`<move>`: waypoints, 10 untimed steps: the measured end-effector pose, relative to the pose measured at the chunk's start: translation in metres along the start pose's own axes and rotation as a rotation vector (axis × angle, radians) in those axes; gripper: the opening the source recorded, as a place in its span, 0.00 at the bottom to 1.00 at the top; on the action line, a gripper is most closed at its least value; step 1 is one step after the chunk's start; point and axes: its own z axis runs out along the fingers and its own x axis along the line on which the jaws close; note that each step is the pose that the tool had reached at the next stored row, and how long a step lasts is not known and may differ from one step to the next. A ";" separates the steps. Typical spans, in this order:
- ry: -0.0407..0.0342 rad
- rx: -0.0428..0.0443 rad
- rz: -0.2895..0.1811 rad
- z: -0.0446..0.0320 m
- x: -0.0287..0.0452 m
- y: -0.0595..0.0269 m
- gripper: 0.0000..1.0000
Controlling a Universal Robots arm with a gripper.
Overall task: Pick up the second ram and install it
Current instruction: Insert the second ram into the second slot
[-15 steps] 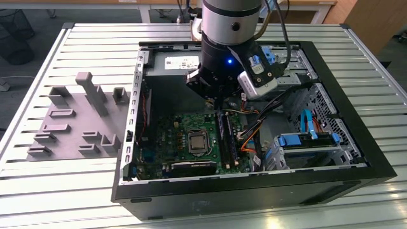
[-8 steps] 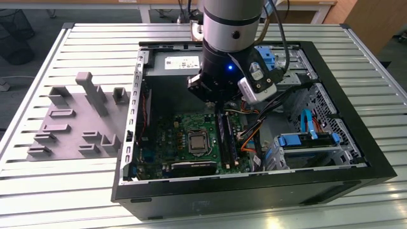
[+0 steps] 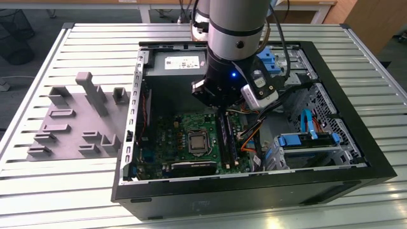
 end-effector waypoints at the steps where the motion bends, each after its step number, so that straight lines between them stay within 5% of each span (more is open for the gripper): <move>1: 0.0008 0.0000 0.000 0.0017 0.0001 0.0000 0.14; 6: 0.0017 0.0001 0.000 0.0022 0.0000 0.0000 0.14; 10: 0.0304 0.0001 0.001 0.0057 -0.0023 -0.0001 0.14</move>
